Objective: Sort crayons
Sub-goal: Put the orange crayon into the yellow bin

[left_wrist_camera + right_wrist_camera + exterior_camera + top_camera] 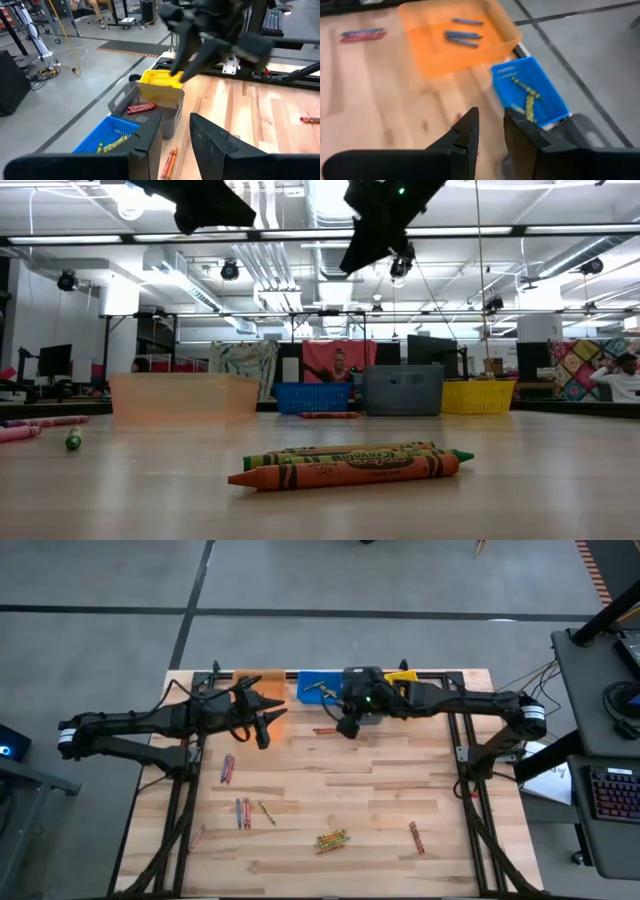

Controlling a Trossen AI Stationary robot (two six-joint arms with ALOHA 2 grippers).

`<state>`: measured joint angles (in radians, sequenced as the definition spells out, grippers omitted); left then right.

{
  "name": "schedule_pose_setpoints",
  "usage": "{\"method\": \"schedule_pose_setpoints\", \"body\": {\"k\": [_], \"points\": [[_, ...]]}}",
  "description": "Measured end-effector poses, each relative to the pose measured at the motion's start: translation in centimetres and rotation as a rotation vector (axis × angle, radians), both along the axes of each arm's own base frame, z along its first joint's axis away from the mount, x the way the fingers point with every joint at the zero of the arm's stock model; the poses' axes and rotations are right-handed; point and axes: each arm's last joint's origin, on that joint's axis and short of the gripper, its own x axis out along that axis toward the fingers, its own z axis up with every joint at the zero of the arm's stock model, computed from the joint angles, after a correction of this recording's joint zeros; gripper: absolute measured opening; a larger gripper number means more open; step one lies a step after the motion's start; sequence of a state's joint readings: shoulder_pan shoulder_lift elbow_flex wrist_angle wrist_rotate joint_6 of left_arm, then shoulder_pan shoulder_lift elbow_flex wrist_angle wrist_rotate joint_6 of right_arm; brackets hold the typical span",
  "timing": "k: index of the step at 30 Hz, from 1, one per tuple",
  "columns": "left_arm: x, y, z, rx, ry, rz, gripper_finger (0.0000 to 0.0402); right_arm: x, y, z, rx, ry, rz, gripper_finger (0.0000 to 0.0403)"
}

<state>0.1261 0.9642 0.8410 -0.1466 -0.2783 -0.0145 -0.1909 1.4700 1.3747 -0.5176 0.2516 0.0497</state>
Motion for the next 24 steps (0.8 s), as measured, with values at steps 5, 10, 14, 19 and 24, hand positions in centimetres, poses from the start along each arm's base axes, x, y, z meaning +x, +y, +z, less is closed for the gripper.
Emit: {"method": "schedule_pose_setpoints", "body": {"k": [5, 10, 14, 19, 24], "points": [[-0.1, 0.0, -0.4, -0.022, 0.040, 0.004, 0.0084, -1.1, 2.7, 0.3, 0.036, 0.030, 0.047, 0.0083], [-0.1, 0.0, -0.8, -0.048, 0.067, 0.003, 0.0084, -2.5, 5.0, 0.1, 0.079, 0.021, 0.077, 0.0086], [-0.2, -0.1, -0.9, -0.080, 0.068, -0.019, 0.0084, -3.6, 6.7, -0.2, 0.122, 0.020, 0.090, 0.0079], [1.0, -0.5, -2.0, -0.140, 0.122, -0.179, 0.0084, -4.7, 8.5, -1.0, 0.131, 0.045, 0.143, 0.0079], [3.4, -0.3, -4.0, -0.154, 0.193, -0.213, 0.0084, -5.1, 9.8, -2.1, 0.131, 0.025, 0.181, 0.0084]]}}
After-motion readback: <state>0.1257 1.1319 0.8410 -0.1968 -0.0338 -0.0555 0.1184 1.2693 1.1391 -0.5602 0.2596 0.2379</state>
